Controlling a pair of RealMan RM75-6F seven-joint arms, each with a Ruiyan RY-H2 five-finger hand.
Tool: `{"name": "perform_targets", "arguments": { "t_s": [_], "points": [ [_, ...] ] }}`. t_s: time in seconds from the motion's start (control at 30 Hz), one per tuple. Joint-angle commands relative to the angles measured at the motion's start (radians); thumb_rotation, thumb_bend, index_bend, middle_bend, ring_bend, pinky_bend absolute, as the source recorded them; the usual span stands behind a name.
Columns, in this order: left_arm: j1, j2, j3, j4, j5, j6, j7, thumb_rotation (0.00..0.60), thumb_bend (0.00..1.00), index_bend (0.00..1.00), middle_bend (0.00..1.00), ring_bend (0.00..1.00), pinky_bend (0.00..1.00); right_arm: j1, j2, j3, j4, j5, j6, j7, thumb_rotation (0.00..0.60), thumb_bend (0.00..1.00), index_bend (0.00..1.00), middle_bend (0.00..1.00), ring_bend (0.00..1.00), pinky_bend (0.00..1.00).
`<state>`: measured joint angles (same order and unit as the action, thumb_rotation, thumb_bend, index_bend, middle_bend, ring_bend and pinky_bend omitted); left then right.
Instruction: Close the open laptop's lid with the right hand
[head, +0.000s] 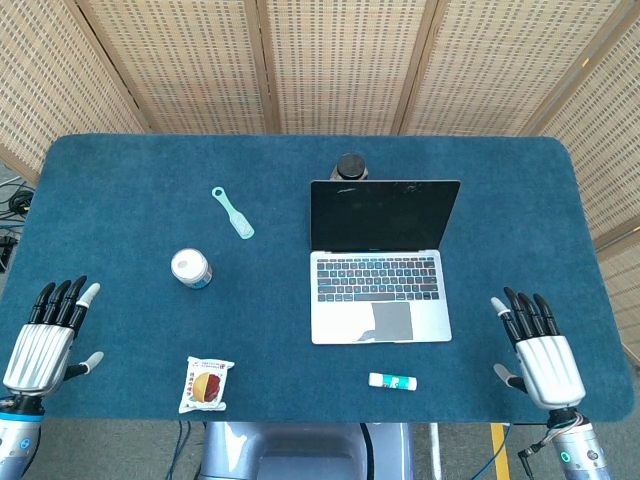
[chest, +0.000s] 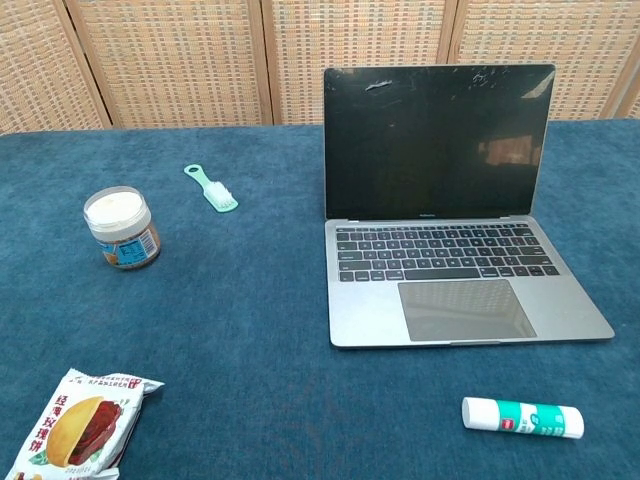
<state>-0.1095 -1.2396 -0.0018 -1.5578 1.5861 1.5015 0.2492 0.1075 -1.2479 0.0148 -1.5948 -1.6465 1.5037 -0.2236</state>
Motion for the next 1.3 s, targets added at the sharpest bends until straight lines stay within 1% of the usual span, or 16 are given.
{"name": "perform_targets", "arguments": {
  "t_s": [0.03,0.3,0.47,0.57,0.67,0.83,0.93,1.03,1.07,1.17,1.3],
  "points": [
    [0.000,0.000,0.001,-0.001,0.000,0.000,0.001,0.600,0.00,0.00,0.00,0.00,0.00,0.000,0.000,-0.001,0.001,0.001,-0.002,-0.001,0.600,0.15,0.02,0.00,0.00,0.00],
    [0.003,0.000,0.003,-0.005,0.003,0.002,0.006,0.600,0.00,0.00,0.00,0.00,0.00,0.000,0.001,0.001,-0.006,-0.008,0.007,0.005,0.600,0.15,0.02,0.00,0.00,0.00],
    [0.002,0.003,-0.001,-0.005,-0.004,0.002,-0.001,0.600,0.00,0.00,0.00,0.00,0.00,0.011,0.007,0.018,-0.034,-0.002,0.005,0.006,0.600,0.15,0.02,0.00,0.00,0.00],
    [0.002,0.004,-0.004,-0.004,-0.007,0.001,-0.002,0.600,0.00,0.00,0.00,0.00,0.00,0.032,0.021,0.039,-0.069,0.004,-0.012,-0.027,0.600,0.15,0.02,0.00,0.00,0.00],
    [0.002,0.005,-0.006,-0.004,-0.011,0.001,-0.006,0.600,0.00,0.00,0.00,0.00,0.00,0.062,0.041,0.071,-0.128,0.019,-0.041,-0.070,0.600,0.15,0.02,0.00,0.00,0.00],
    [0.000,0.004,-0.006,-0.001,-0.014,-0.004,-0.008,0.600,0.00,0.00,0.00,0.00,0.00,0.124,0.065,0.126,-0.226,0.074,-0.119,-0.162,0.600,0.16,0.02,0.00,0.00,0.00],
    [-0.003,0.000,-0.006,0.005,-0.018,-0.013,-0.005,0.600,0.00,0.00,0.00,0.00,0.00,0.175,0.065,0.171,-0.284,0.140,-0.185,-0.228,0.600,0.16,0.02,0.00,0.00,0.00],
    [-0.006,-0.004,-0.008,0.012,-0.026,-0.022,-0.006,0.600,0.00,0.00,0.00,0.00,0.00,0.229,0.062,0.218,-0.341,0.236,-0.254,-0.308,0.600,0.16,0.02,0.00,0.00,0.00],
    [-0.008,-0.007,-0.010,0.016,-0.031,-0.029,-0.009,0.600,0.00,0.00,0.00,0.00,0.00,0.262,0.058,0.242,-0.363,0.284,-0.286,-0.357,0.600,0.16,0.02,0.00,0.00,0.00],
    [-0.015,-0.010,-0.010,0.024,-0.041,-0.048,-0.019,0.600,0.00,0.00,0.00,0.00,0.00,0.326,0.037,0.284,-0.392,0.379,-0.334,-0.460,0.600,0.16,0.02,0.00,0.00,0.00],
    [-0.021,-0.018,-0.017,0.043,-0.056,-0.060,-0.021,0.600,0.00,0.00,0.00,0.00,0.00,0.432,-0.027,0.338,-0.406,0.527,-0.367,-0.604,0.600,0.19,0.02,0.00,0.00,0.00]
  ]
}}
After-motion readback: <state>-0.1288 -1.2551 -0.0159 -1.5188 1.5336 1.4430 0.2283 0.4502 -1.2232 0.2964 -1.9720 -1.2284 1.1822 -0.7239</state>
